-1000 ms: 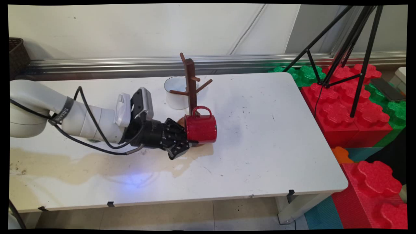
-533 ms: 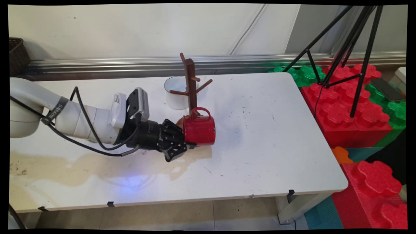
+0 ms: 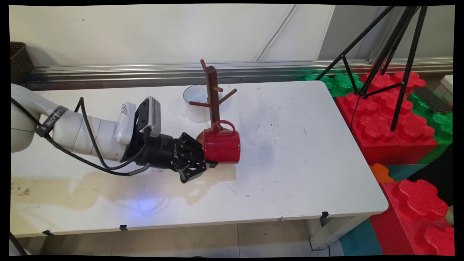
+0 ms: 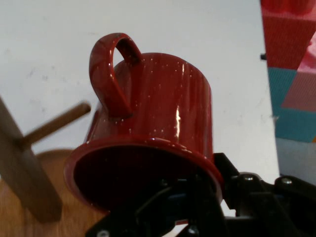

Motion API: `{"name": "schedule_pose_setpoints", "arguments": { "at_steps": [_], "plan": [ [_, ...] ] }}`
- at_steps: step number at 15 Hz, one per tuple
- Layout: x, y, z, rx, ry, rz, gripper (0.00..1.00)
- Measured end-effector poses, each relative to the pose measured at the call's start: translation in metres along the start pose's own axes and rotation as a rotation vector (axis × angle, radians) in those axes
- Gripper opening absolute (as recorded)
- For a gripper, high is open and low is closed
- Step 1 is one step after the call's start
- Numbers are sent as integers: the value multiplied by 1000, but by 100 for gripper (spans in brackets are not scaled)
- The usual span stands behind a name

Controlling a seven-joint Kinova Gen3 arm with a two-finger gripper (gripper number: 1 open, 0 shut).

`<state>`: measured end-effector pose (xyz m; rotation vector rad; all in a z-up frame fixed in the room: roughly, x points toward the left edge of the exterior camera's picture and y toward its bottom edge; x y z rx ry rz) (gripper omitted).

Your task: Place the picked object on the table

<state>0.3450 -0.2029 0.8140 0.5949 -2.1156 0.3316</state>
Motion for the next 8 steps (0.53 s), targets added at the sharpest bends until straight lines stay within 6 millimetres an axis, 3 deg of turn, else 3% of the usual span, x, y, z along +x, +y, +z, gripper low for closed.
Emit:
{"name": "schedule_pose_setpoints", "arguments": {
  "at_steps": [8],
  "plan": [
    [25,14,-11,-39,92,97,0]
  ]
}}
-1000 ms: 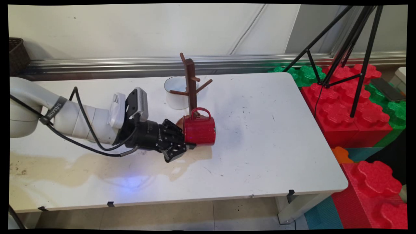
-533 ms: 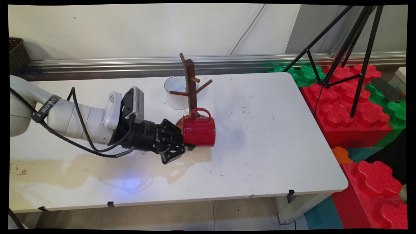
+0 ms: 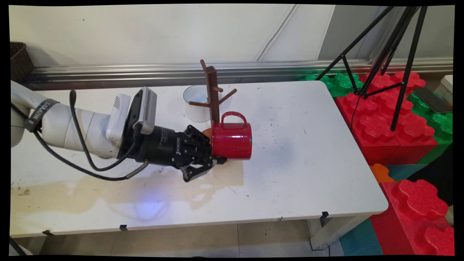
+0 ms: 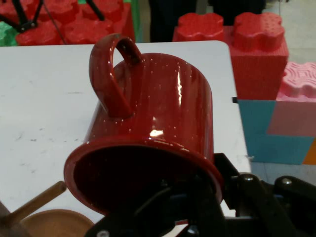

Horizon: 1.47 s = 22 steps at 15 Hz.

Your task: Place the picked object on the table

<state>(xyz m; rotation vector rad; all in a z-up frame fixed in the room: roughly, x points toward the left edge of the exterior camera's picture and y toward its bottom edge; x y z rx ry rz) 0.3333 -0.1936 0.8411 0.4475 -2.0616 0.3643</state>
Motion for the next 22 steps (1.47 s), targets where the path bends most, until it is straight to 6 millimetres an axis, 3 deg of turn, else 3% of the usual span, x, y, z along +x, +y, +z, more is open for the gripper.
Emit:
{"name": "schedule_pose_setpoints", "arguments": {
  "at_steps": [22],
  "plan": [
    [-8,-20,-31,22,-172,34,0]
  ]
}}
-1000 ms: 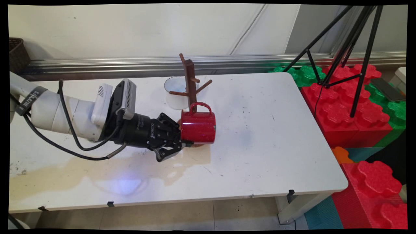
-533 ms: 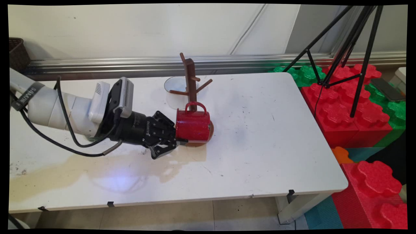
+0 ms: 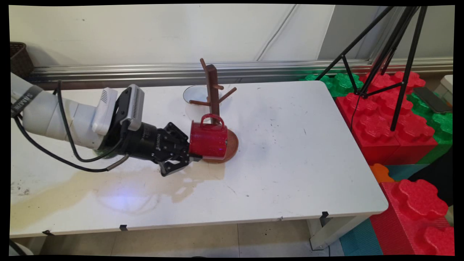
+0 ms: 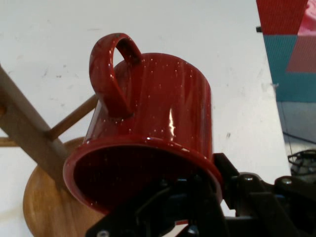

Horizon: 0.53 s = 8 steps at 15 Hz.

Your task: Place the picked object on the table

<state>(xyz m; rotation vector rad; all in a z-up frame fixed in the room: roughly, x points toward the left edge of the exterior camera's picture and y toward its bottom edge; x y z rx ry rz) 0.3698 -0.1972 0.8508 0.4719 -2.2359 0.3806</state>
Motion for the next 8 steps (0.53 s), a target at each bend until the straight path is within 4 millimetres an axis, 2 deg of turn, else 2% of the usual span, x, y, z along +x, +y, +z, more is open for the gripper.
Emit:
{"name": "schedule_pose_setpoints", "arguments": {
  "at_steps": [8],
  "plan": [
    [-8,2,-19,-42,-65,25,0]
  ]
}}
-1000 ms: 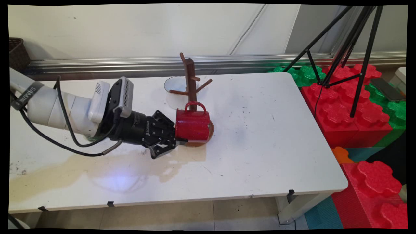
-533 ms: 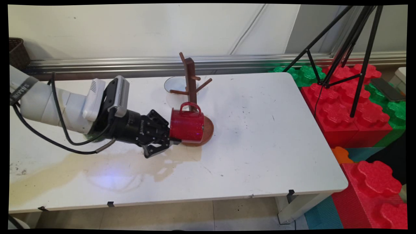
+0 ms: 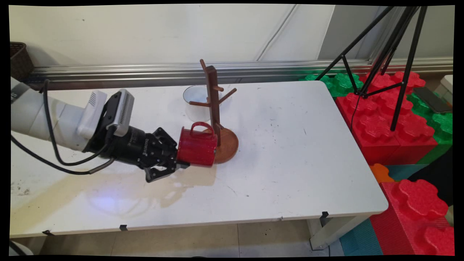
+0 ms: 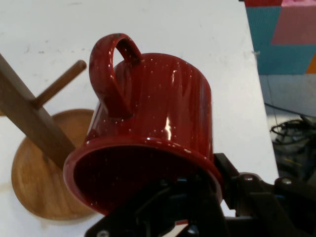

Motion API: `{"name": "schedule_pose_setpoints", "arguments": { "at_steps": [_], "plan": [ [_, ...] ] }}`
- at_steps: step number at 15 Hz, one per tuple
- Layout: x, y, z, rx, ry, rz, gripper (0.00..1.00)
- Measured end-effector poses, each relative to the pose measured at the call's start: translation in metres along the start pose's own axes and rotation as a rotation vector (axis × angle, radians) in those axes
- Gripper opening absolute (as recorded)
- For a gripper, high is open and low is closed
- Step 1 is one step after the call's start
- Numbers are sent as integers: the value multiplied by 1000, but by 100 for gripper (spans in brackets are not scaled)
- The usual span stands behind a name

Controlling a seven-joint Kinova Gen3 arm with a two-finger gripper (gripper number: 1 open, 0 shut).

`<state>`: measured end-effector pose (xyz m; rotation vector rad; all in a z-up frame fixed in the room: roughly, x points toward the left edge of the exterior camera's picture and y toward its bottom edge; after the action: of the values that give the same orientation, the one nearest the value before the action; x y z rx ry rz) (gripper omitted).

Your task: Place the picked object on the table

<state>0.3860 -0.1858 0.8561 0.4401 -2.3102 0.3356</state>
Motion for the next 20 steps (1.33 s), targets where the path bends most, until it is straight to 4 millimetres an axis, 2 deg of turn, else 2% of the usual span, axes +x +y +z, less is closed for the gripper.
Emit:
{"name": "schedule_pose_setpoints", "arguments": {
  "at_steps": [9,20],
  "plan": [
    [-11,-1,-19,-31,-70,30,0],
    [-26,-9,-53,-28,-183,72,0]
  ]
}}
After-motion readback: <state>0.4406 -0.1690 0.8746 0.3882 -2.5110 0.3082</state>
